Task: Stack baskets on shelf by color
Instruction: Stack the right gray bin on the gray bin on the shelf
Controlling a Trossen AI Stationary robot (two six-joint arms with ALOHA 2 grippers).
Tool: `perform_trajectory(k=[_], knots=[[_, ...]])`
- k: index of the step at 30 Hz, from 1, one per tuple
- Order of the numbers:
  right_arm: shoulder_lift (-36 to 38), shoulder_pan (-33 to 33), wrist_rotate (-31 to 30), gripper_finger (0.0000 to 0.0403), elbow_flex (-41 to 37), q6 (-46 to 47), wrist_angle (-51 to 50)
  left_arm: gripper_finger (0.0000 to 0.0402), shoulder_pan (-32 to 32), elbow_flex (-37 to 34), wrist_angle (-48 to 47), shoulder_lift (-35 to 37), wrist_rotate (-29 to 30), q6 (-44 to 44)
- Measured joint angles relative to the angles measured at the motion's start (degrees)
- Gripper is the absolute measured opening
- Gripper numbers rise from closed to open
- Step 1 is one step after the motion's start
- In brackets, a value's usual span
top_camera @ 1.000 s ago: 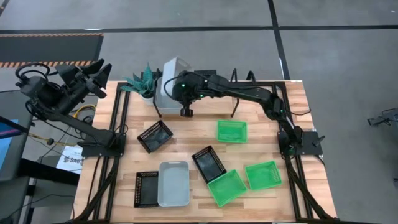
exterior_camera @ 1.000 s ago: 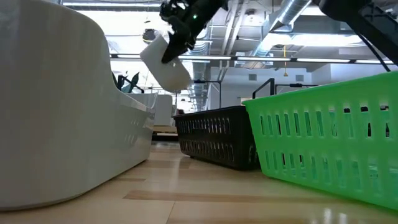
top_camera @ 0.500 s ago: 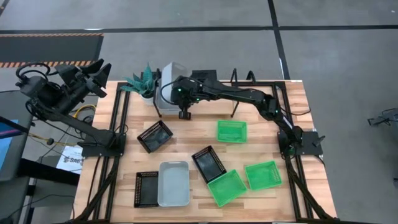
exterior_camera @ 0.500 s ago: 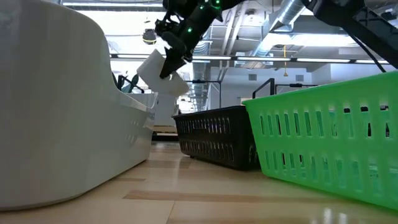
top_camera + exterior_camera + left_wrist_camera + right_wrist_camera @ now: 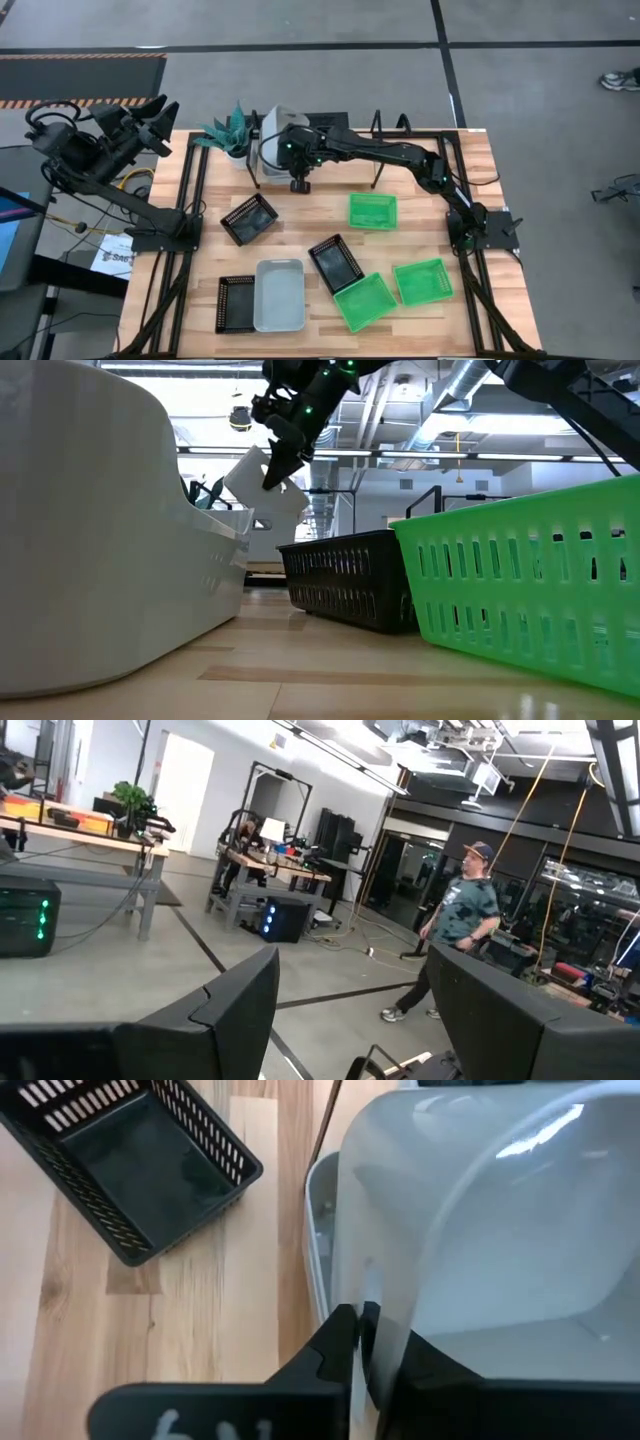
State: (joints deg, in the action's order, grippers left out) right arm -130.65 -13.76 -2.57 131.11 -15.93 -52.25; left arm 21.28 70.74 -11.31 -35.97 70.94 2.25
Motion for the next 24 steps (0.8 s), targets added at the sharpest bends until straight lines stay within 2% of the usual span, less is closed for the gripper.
perform_trajectory(k=[5, 10, 17, 24], knots=[[0.0, 0.15, -0.47, 0.0066, 0.0, -0.67, 0.02, 0.0244, 0.0, 0.0, 0.0, -0.02, 0.0, 0.01], [0.0, 0.15, -5.14, 0.0101, 0.0, -1.49, -0.28, 0.0244, 0.0, 0.0, 0.0, -0.01, 0.0, 0.01], [0.02, 0.15, -8.21, 0.0149, 0.04, -2.21, -0.75, 0.0244, 0.0, 0.0, 0.0, -0.02, -0.02, -0.01], [0.04, 0.61, -8.53, 0.0168, 0.04, -4.45, -1.09, 0.0244, 0.02, 0.0, 0.0, 0.0, -0.01, -0.05]])
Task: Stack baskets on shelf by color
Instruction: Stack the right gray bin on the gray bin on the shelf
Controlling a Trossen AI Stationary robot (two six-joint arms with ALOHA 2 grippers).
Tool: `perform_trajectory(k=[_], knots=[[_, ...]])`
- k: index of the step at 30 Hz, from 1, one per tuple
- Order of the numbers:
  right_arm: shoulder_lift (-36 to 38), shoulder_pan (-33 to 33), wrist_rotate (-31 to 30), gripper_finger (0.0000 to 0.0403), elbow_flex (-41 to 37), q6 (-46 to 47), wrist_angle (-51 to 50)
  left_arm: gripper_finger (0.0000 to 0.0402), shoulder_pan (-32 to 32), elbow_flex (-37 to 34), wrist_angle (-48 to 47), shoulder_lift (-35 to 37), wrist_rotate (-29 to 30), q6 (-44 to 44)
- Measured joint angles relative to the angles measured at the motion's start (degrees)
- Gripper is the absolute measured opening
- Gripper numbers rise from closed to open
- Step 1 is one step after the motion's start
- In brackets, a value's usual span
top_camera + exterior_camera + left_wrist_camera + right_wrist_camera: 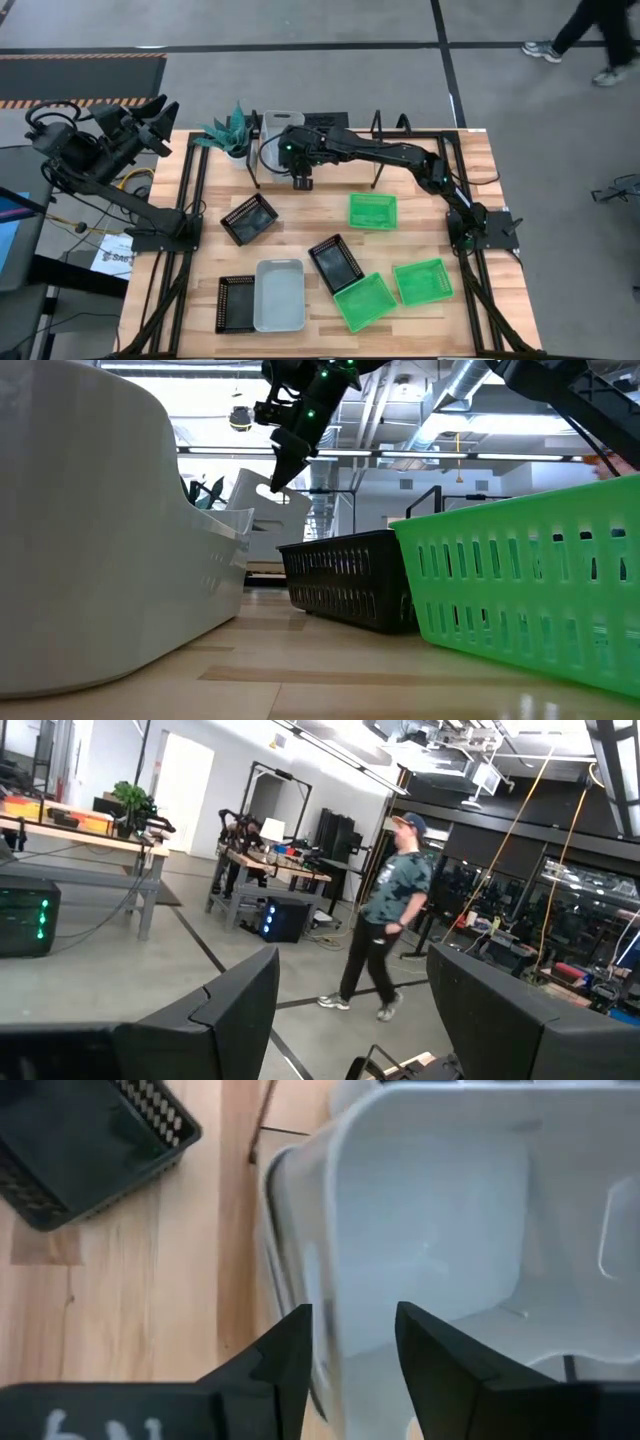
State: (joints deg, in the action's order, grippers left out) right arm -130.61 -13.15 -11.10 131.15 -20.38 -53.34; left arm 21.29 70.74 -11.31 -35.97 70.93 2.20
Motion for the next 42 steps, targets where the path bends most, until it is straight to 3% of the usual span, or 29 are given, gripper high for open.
perform_trajectory(k=[7, 14, 16, 22, 35, 42], knots=[[0.11, 0.45, 0.44, 0.0146, -0.94, -2.08, 0.06, 0.0244, -0.02, 0.0, 0.0, 0.0, -0.01, -0.02], [0.11, 0.35, 0.3, 0.0026, -1.2, -1.72, -0.62, 0.0244, -0.01, 0.0, 0.0, -0.01, -0.01, -0.04], [0.11, 0.33, 0.31, 0.0012, -1.2, -0.78, -0.61, 0.0244, -0.02, 0.0, 0.0, -0.01, -0.01, -0.07], [0.11, 0.86, -5.17, 0.0011, -1.2, -1.45, -0.27, 0.0244, -0.01, 0.0, 0.02, -0.01, -0.01, -0.1], [0.31, 1.51, -5.76, 0.0008, -1.22, -2.53, -3.75, 0.0244, 0.0, 0.0, 0.0, -0.02, -0.21, -2.01], [0.33, 1.4, -5.79, 0.0051, -1.22, -2.65, -4.76, 0.0244, 0.0, 0.0, 0.0, 0.0, -0.21, -2.03]])
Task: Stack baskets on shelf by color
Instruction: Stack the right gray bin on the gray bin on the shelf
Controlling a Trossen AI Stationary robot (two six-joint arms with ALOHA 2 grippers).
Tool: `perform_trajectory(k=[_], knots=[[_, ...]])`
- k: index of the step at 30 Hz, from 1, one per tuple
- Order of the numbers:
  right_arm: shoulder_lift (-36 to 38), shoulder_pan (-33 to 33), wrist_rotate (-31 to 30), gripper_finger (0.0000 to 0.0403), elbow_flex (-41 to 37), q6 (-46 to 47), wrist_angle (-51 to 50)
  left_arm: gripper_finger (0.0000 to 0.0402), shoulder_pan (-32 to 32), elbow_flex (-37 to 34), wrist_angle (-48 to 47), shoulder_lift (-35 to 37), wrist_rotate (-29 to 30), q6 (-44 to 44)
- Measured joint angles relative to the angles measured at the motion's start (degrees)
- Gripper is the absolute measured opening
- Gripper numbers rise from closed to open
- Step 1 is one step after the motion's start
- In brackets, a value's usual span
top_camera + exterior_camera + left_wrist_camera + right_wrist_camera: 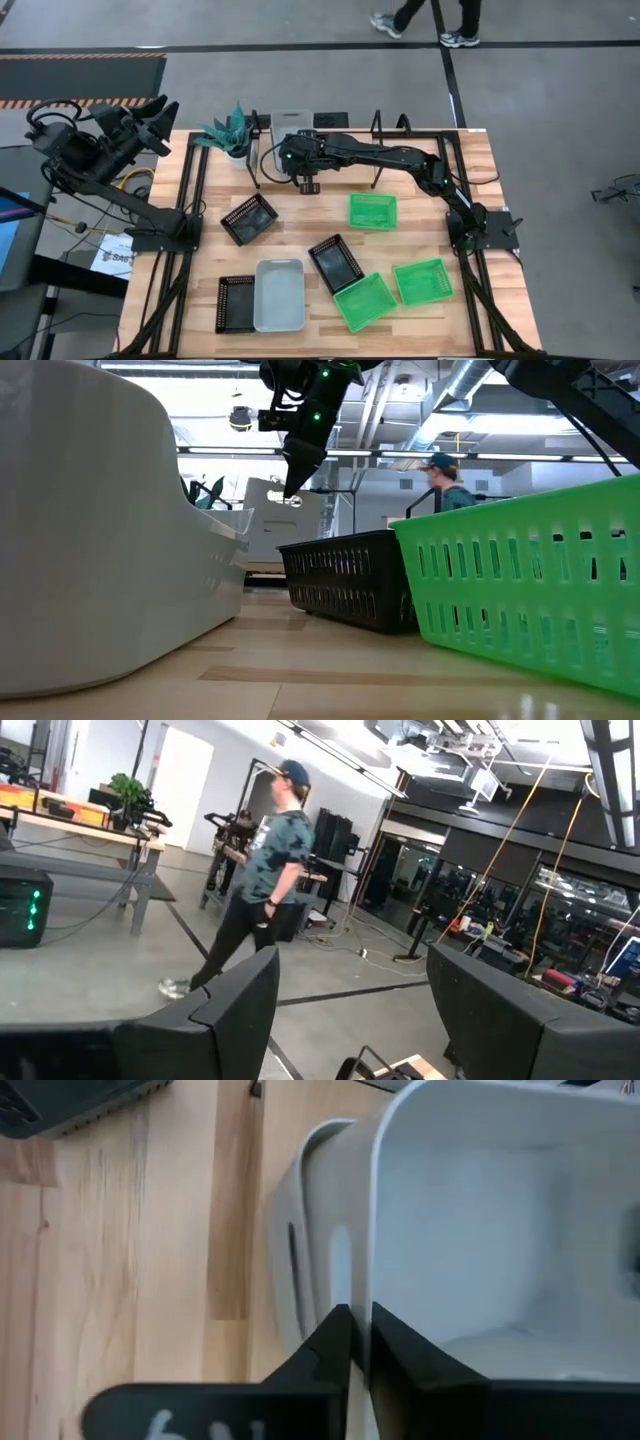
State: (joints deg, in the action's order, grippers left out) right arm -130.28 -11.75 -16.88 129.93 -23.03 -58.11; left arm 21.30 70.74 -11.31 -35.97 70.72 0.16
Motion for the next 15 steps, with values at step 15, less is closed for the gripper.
perform_trajectory(k=[15], knots=[[0.0, -0.02, 0.22, 0.0176, 1.04, 0.09, 0.76, 0.0244, 0.0, 0.0, 0.0, -0.01, 0.06, 0.22]])
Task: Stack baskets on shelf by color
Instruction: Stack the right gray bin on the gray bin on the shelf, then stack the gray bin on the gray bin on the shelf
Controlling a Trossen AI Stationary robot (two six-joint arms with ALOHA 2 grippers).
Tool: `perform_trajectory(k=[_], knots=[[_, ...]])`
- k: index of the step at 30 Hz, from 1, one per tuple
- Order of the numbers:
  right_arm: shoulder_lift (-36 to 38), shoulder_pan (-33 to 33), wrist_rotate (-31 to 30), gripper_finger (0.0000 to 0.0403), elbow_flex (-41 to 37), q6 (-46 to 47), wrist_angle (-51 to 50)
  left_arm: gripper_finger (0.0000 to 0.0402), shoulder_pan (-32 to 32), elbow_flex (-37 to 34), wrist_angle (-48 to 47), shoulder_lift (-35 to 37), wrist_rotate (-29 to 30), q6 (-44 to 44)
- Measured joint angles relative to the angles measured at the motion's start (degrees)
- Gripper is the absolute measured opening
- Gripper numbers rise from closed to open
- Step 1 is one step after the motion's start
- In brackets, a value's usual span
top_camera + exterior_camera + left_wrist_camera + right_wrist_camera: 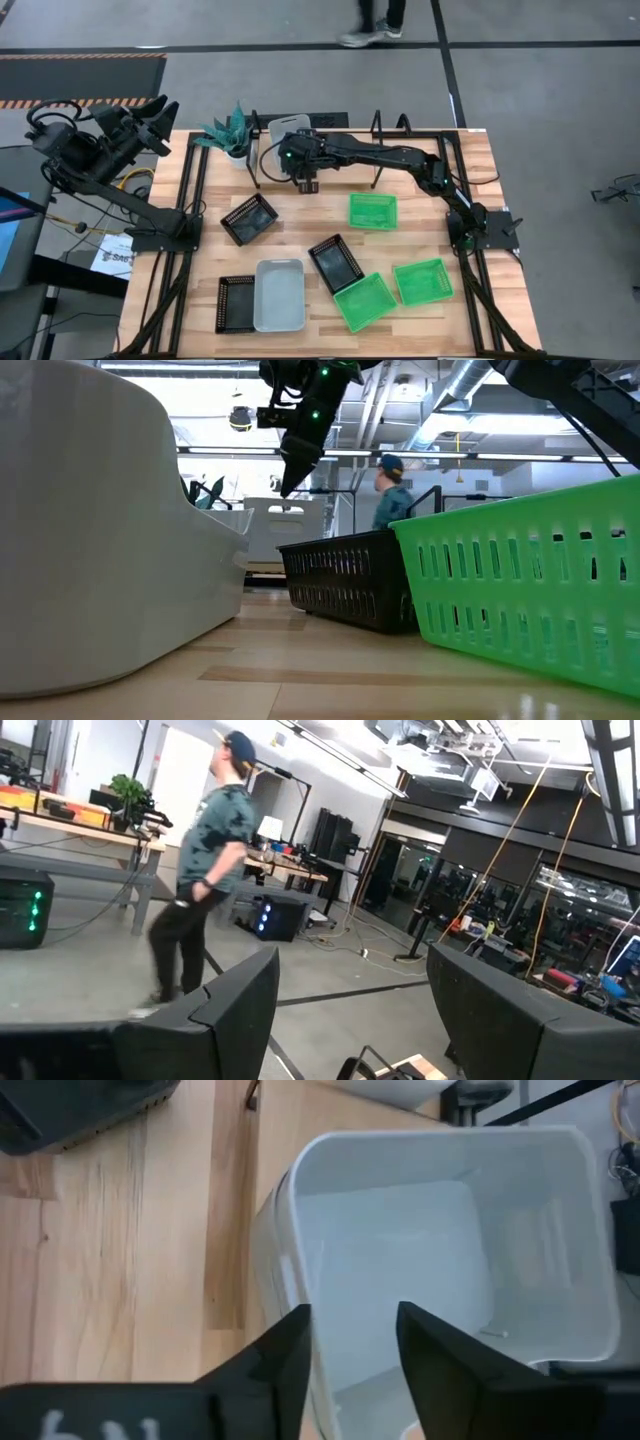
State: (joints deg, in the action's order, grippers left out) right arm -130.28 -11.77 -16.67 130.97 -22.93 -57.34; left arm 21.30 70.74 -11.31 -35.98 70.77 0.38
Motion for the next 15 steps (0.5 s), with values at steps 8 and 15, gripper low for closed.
perform_trajectory(k=[8, 15], knots=[[1.32, 0.0, 1.52, 0.0207, 3.67, 2.55, 0.55, 0.0244, -0.01, 0.0, -0.44, 0.01, -0.2, -0.21], [3.15, 0.71, 13.41, 0.0204, 3.69, 13.24, -2.62, 0.0244, 0.0, 0.0, -6.08, 0.01, -1.88, -5.77]])
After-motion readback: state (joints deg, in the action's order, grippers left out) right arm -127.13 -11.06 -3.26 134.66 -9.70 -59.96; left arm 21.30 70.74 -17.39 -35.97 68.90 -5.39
